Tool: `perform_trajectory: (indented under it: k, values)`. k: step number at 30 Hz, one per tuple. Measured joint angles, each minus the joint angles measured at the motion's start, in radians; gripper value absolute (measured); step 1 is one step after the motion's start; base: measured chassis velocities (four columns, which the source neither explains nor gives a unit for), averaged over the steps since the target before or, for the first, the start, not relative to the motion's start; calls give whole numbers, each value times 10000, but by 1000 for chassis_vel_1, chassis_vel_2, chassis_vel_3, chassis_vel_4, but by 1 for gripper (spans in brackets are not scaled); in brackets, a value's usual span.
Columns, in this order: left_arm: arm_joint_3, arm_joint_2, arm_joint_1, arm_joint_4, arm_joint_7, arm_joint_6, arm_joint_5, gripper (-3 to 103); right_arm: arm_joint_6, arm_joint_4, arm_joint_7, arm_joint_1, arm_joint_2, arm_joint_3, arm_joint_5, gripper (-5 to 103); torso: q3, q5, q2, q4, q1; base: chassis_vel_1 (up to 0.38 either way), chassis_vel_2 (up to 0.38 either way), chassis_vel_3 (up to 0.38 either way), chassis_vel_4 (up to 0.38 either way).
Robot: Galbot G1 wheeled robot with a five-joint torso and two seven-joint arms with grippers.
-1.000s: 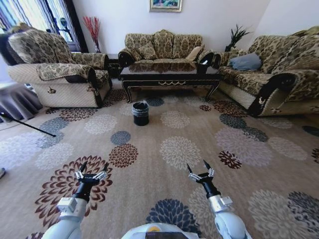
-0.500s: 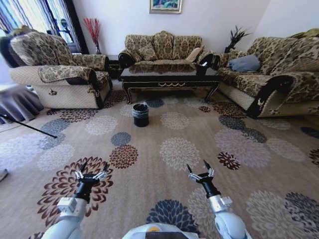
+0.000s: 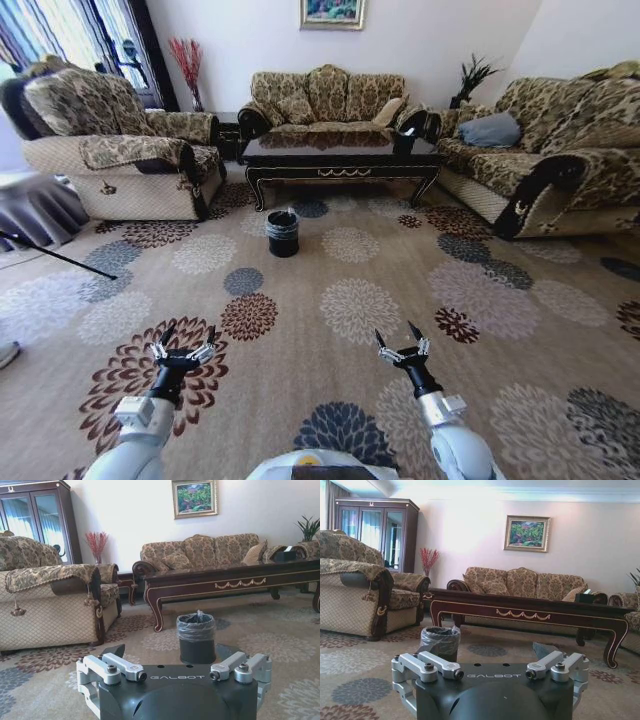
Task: Move to the front of the table and pick up the trash from the floor, then place it into the trash bin.
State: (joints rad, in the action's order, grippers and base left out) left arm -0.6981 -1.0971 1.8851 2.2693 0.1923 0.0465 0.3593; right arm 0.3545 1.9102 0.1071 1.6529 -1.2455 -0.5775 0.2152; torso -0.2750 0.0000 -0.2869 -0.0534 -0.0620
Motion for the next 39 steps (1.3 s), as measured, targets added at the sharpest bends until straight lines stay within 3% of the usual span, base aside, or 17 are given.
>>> perform_trajectory:
  k: [39]
  values:
    - [0, 0, -1, 0, 0, 0, 0, 100, 0, 0, 0, 0, 0, 0, 0, 100, -981, 0, -1482, 0, -503, 0, -1, 0, 1]
